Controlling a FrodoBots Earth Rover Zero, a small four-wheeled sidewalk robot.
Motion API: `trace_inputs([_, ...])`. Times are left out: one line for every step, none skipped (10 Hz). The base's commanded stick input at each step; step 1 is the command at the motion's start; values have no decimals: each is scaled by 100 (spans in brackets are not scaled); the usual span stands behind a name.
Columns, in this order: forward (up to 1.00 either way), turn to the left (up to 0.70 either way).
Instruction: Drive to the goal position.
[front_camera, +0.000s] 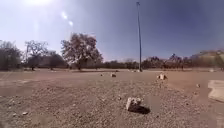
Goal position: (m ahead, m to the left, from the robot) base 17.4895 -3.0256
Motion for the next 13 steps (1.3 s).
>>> trace_inputs([50,0])
trace_inputs([50,0])
trace_inputs([50,0])
trace_inputs([50,0])
trace_inputs([50,0])
trace_inputs([50,0])
trace_inputs([50,0])
trace_inputs([50,0])
trace_inputs([50,0])
trace_inputs([50,0])
trace_inputs([50,0])
trace_inputs([50,50])
trace_inputs([50,50])
